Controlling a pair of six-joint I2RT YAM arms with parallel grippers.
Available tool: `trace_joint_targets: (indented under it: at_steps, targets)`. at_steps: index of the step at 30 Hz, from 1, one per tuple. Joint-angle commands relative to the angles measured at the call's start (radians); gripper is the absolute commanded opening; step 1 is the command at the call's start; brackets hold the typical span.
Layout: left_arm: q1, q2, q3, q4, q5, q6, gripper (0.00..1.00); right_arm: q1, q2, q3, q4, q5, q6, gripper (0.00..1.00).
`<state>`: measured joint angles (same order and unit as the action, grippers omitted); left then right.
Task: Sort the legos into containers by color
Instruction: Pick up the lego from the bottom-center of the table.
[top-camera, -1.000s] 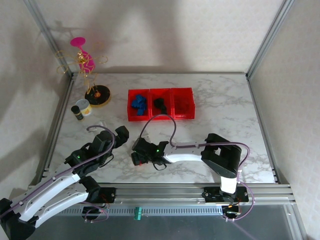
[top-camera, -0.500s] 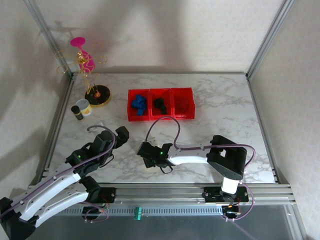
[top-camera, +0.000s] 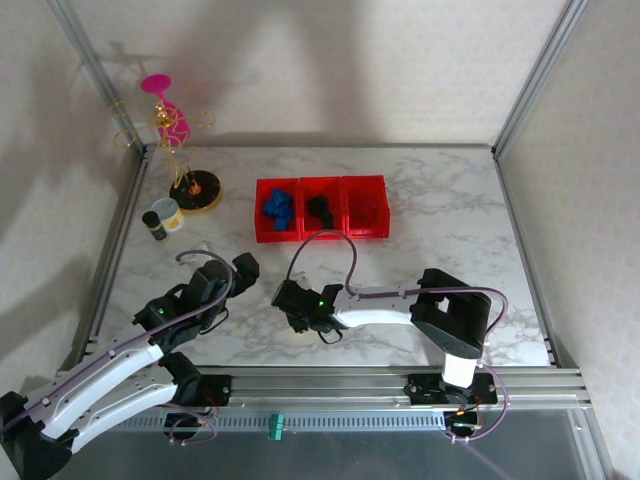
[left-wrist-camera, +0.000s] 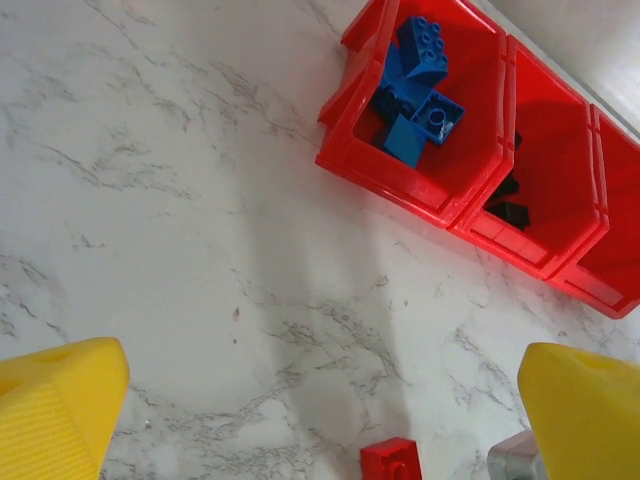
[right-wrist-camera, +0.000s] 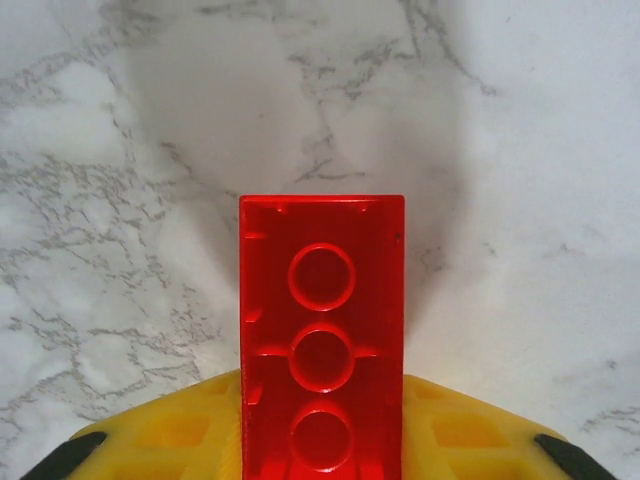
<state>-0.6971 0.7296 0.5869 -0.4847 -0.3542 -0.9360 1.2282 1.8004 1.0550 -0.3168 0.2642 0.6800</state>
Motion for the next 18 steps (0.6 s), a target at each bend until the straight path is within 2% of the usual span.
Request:
trace_joint_targets:
  at_steps: [1, 9, 18]
  targets:
    - [0.005, 0.031, 0.038, 0.036, 0.032, 0.006, 0.99, -0.033, -0.063, -0.017, 0.022, -0.006, -0.008, 0.25]
    - [0.002, 0.113, 0.077, 0.103, 0.098, 0.035, 1.0, -0.159, -0.202, -0.084, 0.041, -0.012, -0.05, 0.21]
    - [-0.04, 0.254, 0.125, 0.212, 0.144, 0.055, 1.0, -0.44, -0.301, -0.083, 0.125, -0.005, -0.153, 0.2]
